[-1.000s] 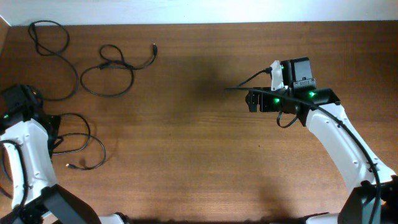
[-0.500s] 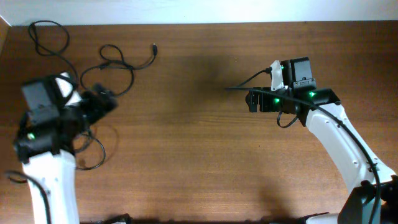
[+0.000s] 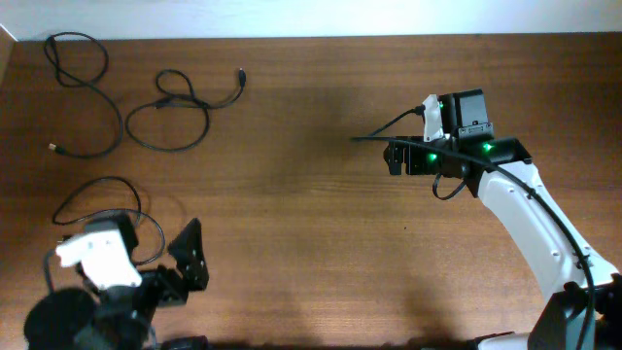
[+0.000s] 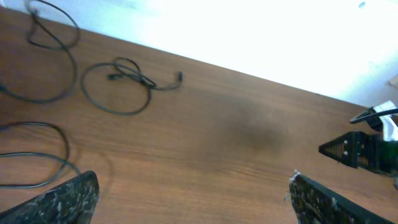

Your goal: Untangle cables

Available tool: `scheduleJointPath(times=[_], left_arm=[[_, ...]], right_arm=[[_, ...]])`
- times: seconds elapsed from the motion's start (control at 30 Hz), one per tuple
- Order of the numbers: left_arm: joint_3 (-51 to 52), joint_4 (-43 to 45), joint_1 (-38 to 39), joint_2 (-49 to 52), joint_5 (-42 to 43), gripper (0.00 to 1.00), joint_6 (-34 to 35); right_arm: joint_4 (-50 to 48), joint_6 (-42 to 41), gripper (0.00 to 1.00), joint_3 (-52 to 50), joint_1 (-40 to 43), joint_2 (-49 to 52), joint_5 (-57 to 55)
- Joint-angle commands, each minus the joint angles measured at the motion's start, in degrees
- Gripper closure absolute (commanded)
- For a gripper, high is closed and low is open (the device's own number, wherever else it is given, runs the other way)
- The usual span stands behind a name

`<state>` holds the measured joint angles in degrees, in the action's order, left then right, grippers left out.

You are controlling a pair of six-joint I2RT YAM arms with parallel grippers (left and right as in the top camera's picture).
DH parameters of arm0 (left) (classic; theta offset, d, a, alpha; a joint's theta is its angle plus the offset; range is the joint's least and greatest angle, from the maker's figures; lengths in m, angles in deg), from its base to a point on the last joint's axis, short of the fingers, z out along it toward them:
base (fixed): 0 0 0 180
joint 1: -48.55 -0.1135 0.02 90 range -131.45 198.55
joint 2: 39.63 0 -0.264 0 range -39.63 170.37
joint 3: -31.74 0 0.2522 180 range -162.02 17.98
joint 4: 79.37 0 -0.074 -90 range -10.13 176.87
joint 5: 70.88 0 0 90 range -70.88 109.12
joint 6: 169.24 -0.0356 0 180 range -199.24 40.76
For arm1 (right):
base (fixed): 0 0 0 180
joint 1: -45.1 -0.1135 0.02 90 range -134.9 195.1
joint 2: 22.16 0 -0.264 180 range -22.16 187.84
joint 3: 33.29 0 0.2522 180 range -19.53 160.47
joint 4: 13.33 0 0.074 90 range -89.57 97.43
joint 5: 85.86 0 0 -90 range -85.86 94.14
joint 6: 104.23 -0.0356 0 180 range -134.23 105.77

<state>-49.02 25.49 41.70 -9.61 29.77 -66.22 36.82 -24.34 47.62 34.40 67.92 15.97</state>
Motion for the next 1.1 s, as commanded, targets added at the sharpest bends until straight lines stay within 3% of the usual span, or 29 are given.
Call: scheduleJointPath(times=[0.0,0.47,0.73,1.07], left_arm=[[0.63,-3.34,0.22,-1.68,-3.41,0.01,-0.94],[0.66,-34.58,0.22,-1.66,-3.43,0.01,-0.94],[0.66,-35.23,4.48,-5.42,-3.43,0.01,-0.92],[0.66,-35.32,8.96,-20.20,-3.43,0.01,-0.94]], right_arm=[[-0.15,0.44,0.02,-0.24,-0.17,0.13,-0.33],[-0.13,0.44,0.01,-0.24,-0.17,0.13,-0.33],[-0.15,0.44,0.02,-0.24,-0.17,0.13,-0.33],[-0.15,0.44,0.01,-0.24,-0.17,0.13,-0.33]])
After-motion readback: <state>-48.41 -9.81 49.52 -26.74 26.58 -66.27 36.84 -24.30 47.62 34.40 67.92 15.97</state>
